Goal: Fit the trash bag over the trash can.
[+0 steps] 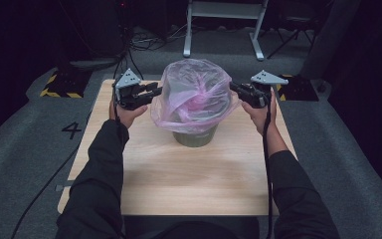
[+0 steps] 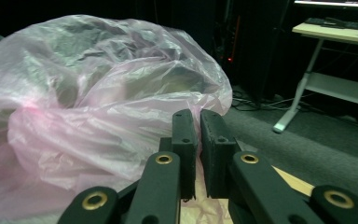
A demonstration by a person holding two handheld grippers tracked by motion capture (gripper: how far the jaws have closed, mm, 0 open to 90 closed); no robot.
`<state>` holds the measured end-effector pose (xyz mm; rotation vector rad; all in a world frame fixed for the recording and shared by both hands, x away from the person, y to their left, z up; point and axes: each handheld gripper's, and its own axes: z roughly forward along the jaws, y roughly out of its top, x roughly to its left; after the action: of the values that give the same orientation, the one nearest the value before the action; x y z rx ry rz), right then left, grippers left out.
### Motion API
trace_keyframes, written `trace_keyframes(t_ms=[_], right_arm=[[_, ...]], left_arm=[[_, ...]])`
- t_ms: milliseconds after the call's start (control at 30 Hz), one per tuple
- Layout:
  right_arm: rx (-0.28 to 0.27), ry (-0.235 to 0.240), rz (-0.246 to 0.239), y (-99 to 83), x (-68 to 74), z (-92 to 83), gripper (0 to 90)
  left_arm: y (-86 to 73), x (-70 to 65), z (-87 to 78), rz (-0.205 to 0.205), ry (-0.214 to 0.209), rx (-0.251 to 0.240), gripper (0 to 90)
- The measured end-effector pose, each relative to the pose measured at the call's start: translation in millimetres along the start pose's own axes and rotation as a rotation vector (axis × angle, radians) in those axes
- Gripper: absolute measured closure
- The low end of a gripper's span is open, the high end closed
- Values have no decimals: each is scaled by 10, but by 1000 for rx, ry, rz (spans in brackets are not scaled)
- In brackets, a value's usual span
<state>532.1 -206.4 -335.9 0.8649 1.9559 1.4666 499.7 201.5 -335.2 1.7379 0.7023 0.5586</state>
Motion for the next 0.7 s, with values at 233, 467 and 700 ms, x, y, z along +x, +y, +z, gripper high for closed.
trace_keyframes(t_ms=[233, 467, 700], right_arm=[[14, -6, -18, 86, 12, 14, 852], [28, 11, -14, 128, 12, 100, 841], [38, 8, 5, 102, -34, 163, 836]], left_arm=[[75, -21, 104, -49, 24, 84, 247], [61, 56, 249, 25, -5, 163, 702], [34, 120, 289, 70, -25, 166, 900]])
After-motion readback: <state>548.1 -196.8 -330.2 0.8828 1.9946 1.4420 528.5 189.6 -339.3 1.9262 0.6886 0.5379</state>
